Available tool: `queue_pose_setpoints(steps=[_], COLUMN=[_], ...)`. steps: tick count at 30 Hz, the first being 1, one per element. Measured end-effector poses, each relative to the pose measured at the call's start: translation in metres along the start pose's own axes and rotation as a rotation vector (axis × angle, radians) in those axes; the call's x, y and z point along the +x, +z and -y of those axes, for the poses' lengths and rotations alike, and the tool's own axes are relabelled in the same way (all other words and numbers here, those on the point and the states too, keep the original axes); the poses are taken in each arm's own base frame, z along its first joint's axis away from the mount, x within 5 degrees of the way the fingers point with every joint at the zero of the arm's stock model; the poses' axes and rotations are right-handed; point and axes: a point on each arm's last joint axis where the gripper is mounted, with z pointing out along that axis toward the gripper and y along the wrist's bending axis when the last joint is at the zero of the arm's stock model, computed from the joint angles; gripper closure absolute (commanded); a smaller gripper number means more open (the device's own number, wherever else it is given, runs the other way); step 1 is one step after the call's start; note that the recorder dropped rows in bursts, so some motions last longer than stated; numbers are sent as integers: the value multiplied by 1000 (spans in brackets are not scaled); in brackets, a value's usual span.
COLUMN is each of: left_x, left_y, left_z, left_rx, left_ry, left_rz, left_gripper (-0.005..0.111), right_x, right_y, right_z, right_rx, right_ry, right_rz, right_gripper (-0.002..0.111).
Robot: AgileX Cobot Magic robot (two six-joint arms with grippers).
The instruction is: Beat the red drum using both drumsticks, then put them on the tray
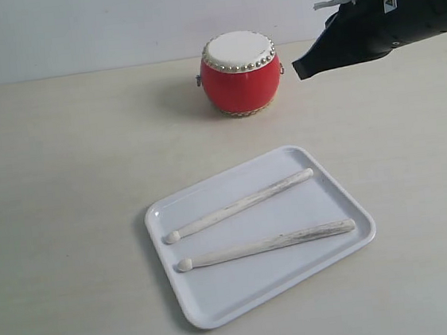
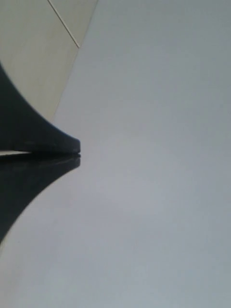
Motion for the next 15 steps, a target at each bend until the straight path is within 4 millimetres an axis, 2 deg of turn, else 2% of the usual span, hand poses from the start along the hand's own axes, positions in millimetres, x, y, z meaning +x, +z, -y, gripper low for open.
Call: queue_pose_setpoints(steps=[6, 12, 15], left_x=[3, 22, 31], left_y=[-3, -25, -27], left_z=[-1, -3, -4], left_rx=[0, 95, 120], left_ry=[0, -13, -12], left_rz=[8, 65, 58], left_gripper=[107, 107, 107], right_x=[0, 0, 0], right_y=[0, 0, 0], right_z=[0, 0, 0], right_rx=[0, 0, 0], right_ry=[0, 0, 0], right_rz=[0, 0, 0], right_gripper=[108, 108, 108])
